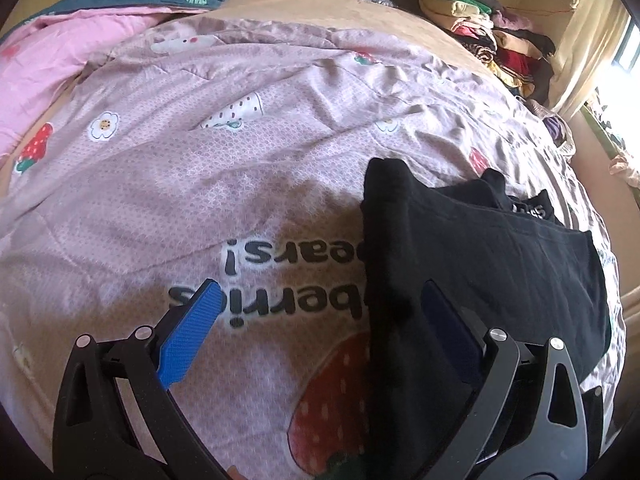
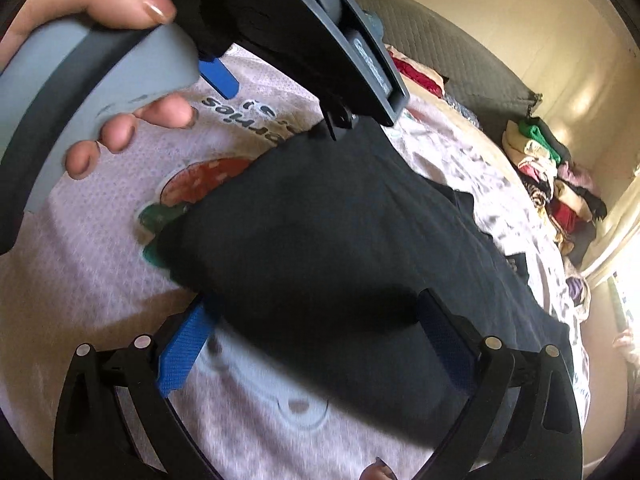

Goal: Fold small clothes
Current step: 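Close the right tool on the folded sweatshirt edge while the left tool grasps beside it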

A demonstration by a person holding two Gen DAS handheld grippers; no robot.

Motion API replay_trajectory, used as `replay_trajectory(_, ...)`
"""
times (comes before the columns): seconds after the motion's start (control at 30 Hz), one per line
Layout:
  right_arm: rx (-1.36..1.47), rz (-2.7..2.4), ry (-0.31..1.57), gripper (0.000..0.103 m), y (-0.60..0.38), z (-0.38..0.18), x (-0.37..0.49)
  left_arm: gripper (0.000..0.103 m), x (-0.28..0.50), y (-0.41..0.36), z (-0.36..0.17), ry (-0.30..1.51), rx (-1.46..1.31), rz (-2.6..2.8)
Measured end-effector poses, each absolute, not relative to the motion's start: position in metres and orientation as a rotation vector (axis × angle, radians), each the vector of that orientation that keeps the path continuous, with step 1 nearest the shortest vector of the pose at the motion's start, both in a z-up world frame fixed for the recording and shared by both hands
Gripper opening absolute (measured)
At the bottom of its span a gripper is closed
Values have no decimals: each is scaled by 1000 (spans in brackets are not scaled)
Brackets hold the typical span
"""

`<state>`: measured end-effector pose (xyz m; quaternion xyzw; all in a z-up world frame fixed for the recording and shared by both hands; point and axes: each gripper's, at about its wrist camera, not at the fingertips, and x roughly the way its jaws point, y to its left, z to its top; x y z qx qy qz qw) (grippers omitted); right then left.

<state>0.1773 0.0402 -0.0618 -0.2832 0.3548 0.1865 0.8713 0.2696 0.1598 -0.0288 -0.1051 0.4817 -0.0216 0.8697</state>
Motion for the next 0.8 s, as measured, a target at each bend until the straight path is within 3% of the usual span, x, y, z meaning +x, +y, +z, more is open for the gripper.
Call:
replay_trajectory(0.27,-643,391,675,96,45,-61,191,93,289,159,-44,1052,-274,-89)
replay_trajectory(0.3,-652,388,659,91,44,-60,192,93,291,158,-45,1055,-276,-93)
replay_trajectory(0.33,-659,386,650,79,45,-59,190,93,293,157,-46,1057,-277,-95)
replay_trajectory(0.4,-656,398,639,70,43,-57,189,93,295,156,-47,1059,-283,-101)
replay_trajectory(0.47,-639,419,629,53,38,-53,187,93,298,155,-48,1060,-296,-109)
replay_trajectory(0.53,-613,438,615,30,35,-48,184,93,300,154,-49,1061,-309,-110)
replay_trajectory(0.63,-547,433,593,20,24,-36,182,93,302,150,-49,1058,-322,-117)
replay_trajectory(0.8,-449,440,589,17,5,-23,181,93,303,144,-48,1056,-372,-148)
